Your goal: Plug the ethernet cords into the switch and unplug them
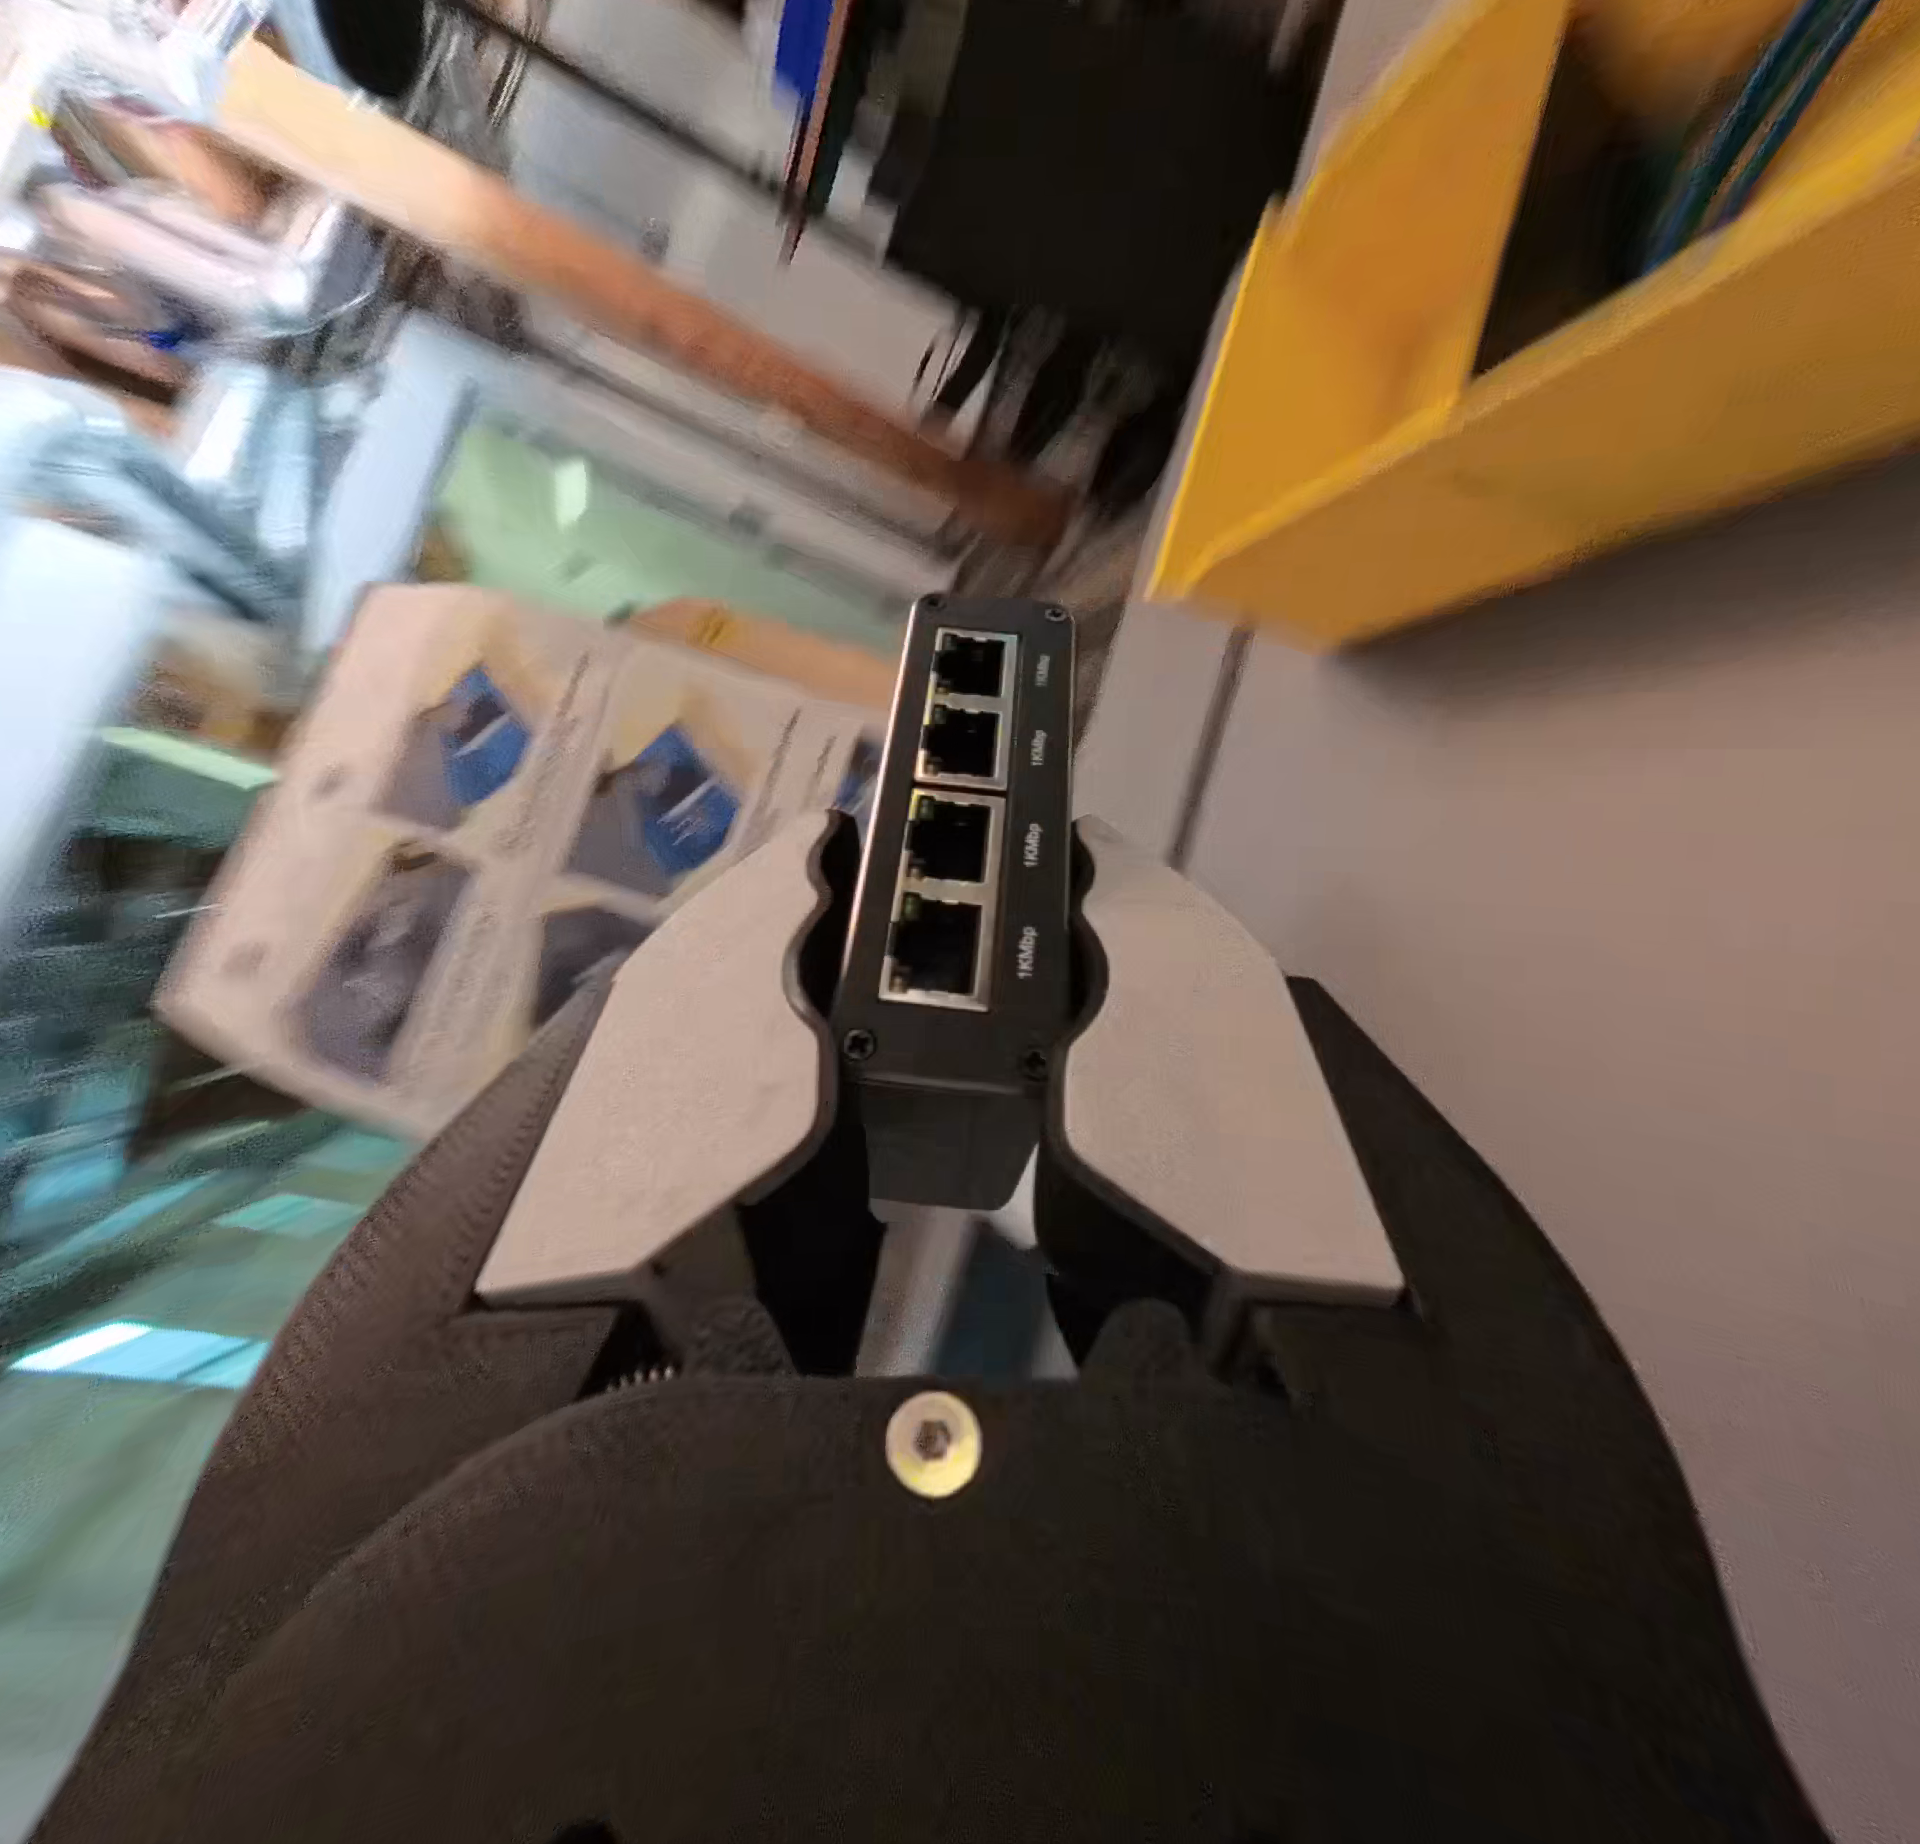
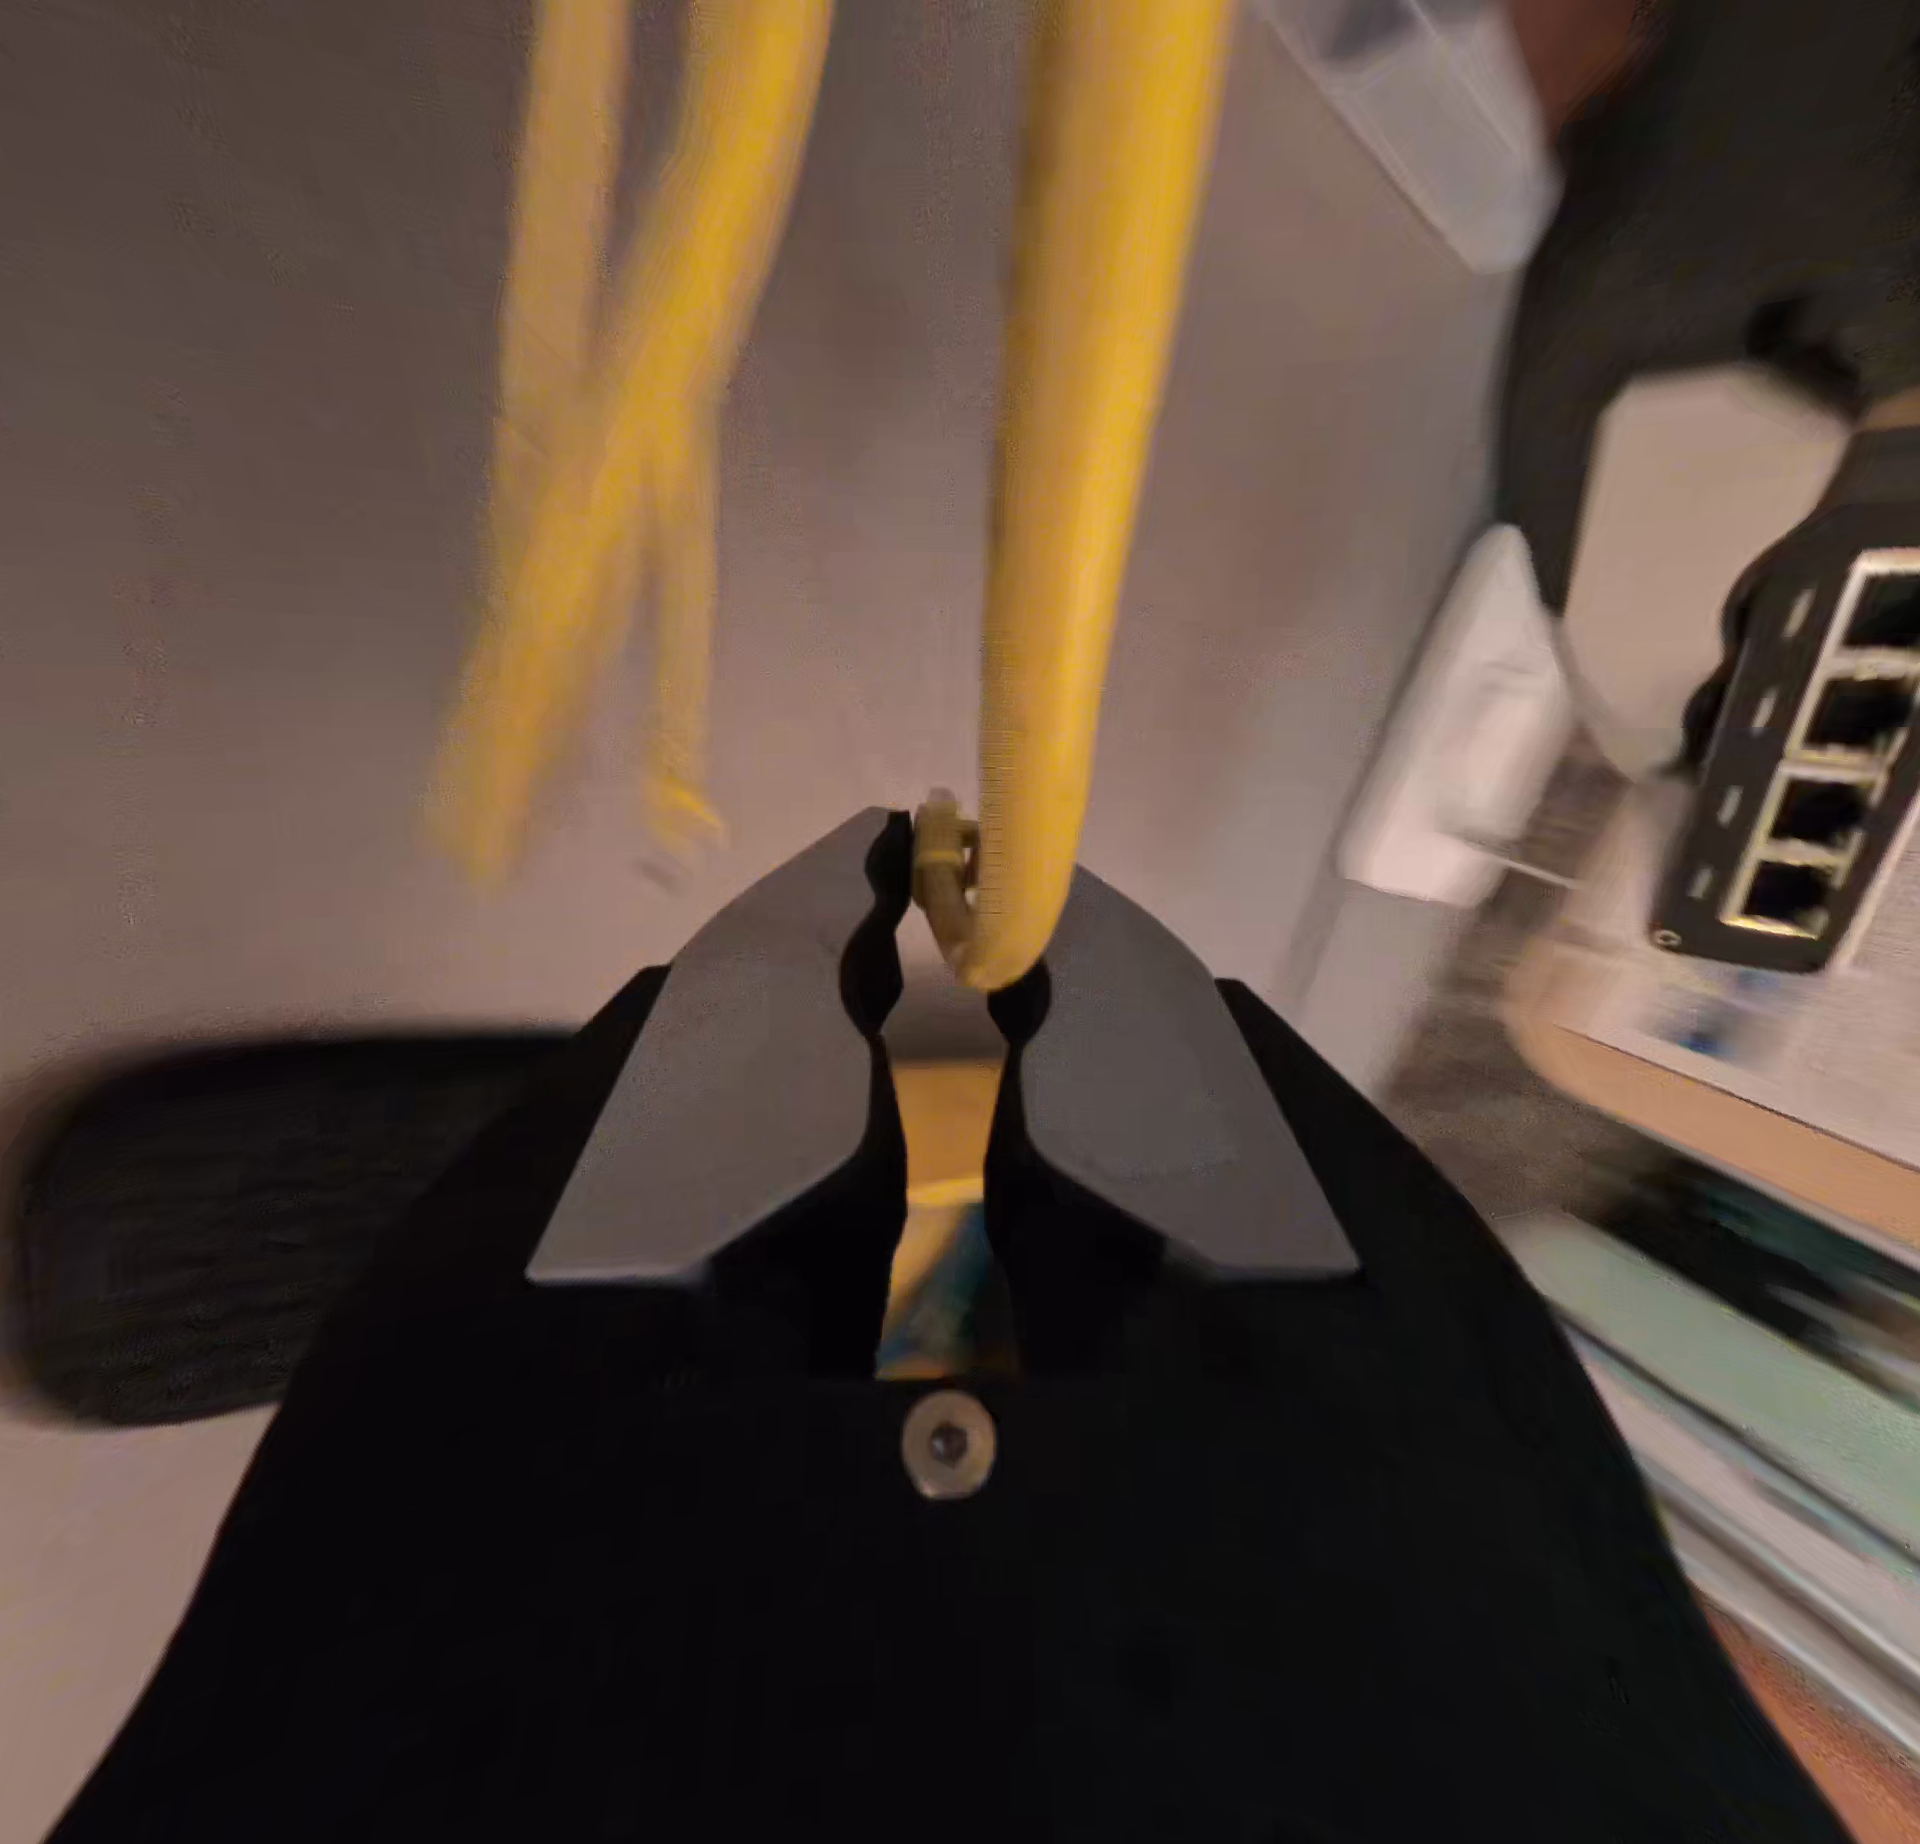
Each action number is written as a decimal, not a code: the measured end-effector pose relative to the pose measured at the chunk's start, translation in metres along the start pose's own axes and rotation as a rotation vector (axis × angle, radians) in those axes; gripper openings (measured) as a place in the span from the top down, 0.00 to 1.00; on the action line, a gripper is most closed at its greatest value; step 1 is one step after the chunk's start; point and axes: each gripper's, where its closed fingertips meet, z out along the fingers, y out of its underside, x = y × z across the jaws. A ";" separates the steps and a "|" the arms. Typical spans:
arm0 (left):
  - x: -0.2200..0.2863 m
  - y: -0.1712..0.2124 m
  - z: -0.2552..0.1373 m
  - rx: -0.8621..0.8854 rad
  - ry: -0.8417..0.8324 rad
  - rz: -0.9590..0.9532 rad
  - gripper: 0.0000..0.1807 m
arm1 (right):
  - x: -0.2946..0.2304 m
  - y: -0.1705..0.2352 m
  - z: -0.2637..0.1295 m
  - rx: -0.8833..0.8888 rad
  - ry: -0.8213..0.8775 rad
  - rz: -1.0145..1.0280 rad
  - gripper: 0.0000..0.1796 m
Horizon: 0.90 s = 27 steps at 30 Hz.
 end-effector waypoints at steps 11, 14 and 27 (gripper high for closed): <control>-0.022 -0.021 -0.030 0.143 0.044 -0.160 0.80 | 0.063 0.076 -0.054 0.008 0.368 0.217 0.92; -0.026 -0.017 -0.032 0.129 0.054 -0.202 0.80 | 0.080 0.102 -0.089 0.021 0.401 0.344 0.92; -0.019 -0.019 -0.032 0.130 0.117 -0.235 0.80 | 0.086 0.300 -0.131 -0.449 0.552 0.648 0.92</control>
